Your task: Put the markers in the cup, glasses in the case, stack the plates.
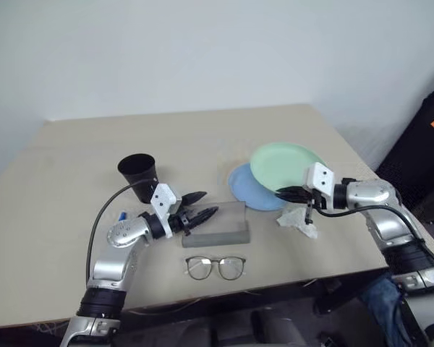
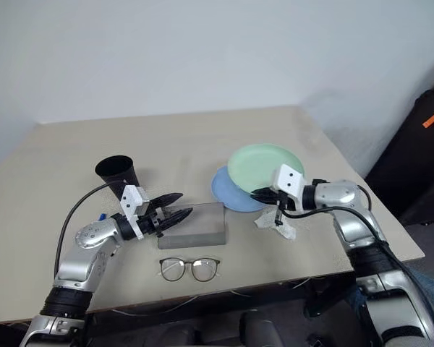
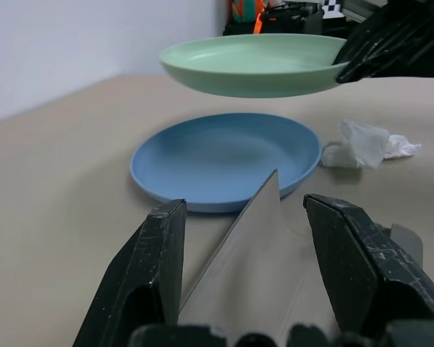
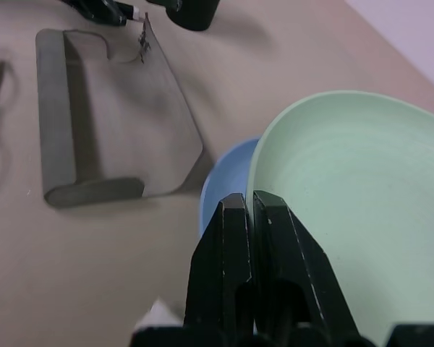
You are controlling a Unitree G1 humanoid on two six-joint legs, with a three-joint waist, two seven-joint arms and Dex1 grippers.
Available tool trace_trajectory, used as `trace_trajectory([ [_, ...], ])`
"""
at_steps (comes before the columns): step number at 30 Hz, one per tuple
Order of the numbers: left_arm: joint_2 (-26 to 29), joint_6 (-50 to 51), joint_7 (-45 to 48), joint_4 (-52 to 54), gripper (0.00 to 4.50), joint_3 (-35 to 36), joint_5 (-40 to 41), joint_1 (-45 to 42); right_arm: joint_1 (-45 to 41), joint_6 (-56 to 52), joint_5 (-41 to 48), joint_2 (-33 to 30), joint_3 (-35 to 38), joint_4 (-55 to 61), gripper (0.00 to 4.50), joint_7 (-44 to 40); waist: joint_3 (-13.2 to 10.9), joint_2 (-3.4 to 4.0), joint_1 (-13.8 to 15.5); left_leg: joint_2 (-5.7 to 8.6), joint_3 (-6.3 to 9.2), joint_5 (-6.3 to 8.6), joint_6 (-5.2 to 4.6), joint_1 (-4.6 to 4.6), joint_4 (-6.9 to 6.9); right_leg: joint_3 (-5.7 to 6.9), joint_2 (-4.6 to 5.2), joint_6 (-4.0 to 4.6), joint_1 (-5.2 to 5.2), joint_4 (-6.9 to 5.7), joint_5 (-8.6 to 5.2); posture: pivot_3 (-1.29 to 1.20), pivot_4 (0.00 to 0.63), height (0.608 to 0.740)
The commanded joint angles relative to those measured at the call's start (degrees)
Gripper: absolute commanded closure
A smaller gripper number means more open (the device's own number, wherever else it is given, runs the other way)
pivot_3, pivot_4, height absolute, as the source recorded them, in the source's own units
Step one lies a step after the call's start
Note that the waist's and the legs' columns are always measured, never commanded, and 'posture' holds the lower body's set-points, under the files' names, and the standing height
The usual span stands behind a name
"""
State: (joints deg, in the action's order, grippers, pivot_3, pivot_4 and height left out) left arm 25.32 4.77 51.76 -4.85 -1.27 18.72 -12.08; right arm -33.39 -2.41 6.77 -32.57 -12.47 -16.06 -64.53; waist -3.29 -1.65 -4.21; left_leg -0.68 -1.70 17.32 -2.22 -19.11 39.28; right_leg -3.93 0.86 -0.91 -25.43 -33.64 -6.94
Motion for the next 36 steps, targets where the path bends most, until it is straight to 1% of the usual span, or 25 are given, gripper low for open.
trace_trajectory([
  [1, 0.0, -0.9, -0.3, 1.6, 1.8, 0.4, -0.1, -1.1, -5.1, 3.6, -1.3, 3.0, -1.4, -7.1, 4.49, -1.5, 0.0, 0.0, 0.0, 0.0, -0.03, 0.0, 0.0, -0.01, 0.0, -0.02, 0.01, 0.0, -0.01, 0.01, 0.0, 0.0, 0.0, 0.74],
  [8, 0.3, -0.7, -1.3, 3.3, 1.8, 1.1, 0.1, 0.4, -10.5, 8.2, -2.8, 7.5, -2.3, -19.2, 4.49, -2.7, 0.0, 0.01, 0.0, 0.04, 0.04, 0.0, 0.0, -0.07, -0.06, -0.06, 0.02, -0.01, -0.03, 0.0, 0.02, 0.0, 0.0, 0.74],
  [16, 0.4, -0.4, -2.1, 4.4, 1.8, 1.2, 0.2, 1.2, -12.8, 11.1, -4.2, 10.1, -2.3, -25.4, 4.49, -3.6, 0.0, 0.03, -0.1, 0.03, 0.02, 0.0, -0.01, 0.0, -0.05, -0.08, 0.02, 0.0, -0.01, -0.08, 0.02, 0.0, 0.0, 0.74],
  [19, 0.3, -0.3, -2.3, 4.6, 1.8, 1.1, 0.2, 1.3, -13.1, 11.9, -4.7, 10.5, -1.9, -26.4, 3.82, -3.2, 0.0, 0.04, -0.1, 0.03, 0.01, 0.0, -0.01, 0.01, -0.05, -0.1, 0.02, 0.0, -0.01, -0.09, 0.02, 0.0, 0.0, 0.74],
  [22, 0.3, -0.3, -2.3, 4.7, 1.8, 1.0, 0.3, 1.3, -13.1, 12.8, -5.2, 10.5, -1.4, -26.7, 2.87, -1.8, 0.0, 0.04, -0.1, 0.03, 0.01, 0.0, -0.01, 0.02, -0.05, -0.1, 0.02, 0.0, -0.01, -0.09, 0.02, 0.0, 0.0, 0.74],
  [26, 0.3, -0.2, -2.2, 4.6, 1.8, 0.9, 0.2, 1.2, -13.0, 12.4, -4.6, 9.5, -0.7, -25.5, 2.87, -2.5, 0.0, 0.04, -0.1, 0.04, 0.01, 0.0, -0.01, 0.02, -0.05, -0.1, 0.02, 0.0, -0.01, -0.09, 0.02, 0.0, 0.0, 0.74],
  [31, 0.2, -0.2, -2.0, 4.3, 1.8, 0.7, 0.3, 0.6, -11.5, 8.5, -1.9, 6.3, 1.1, -19.6, 2.87, -5.9, 0.0, 0.05, 0.0, 0.04, 0.01, 0.0, -0.01, 0.01, -0.05, -0.11, 0.02, 0.0, -0.01, -0.08, 0.02, 0.0, 0.0, 0.74],
  [34, 0.1, -0.2, -1.9, 4.2, 1.8, 0.6, 0.2, 0.5, -8.6, 4.0, 0.3, 2.2, 1.7, -12.3, 2.87, -10.9, 0.0, 0.06, 0.1, 0.04, 0.03, 0.0, -0.01, 0.01, -0.06, -0.1, 0.02, 0.0, -0.01, -0.08, 0.02, 0.0, 0.0, 0.74],
  [36, 0.1, -0.2, -1.9, 4.1, 1.8, 0.5, 0.2, 0.4, -7.1, 1.3, 1.1, -0.1, 1.8, -8.6, 2.87, -12.7, 0.0, 0.06, 0.1, 0.06, 0.1, 0.0, 0.0, 0.0, -0.05, -0.07, 0.02, 0.0, 0.0, -0.09, 0.02, 0.0, 0.0, 0.74],
])
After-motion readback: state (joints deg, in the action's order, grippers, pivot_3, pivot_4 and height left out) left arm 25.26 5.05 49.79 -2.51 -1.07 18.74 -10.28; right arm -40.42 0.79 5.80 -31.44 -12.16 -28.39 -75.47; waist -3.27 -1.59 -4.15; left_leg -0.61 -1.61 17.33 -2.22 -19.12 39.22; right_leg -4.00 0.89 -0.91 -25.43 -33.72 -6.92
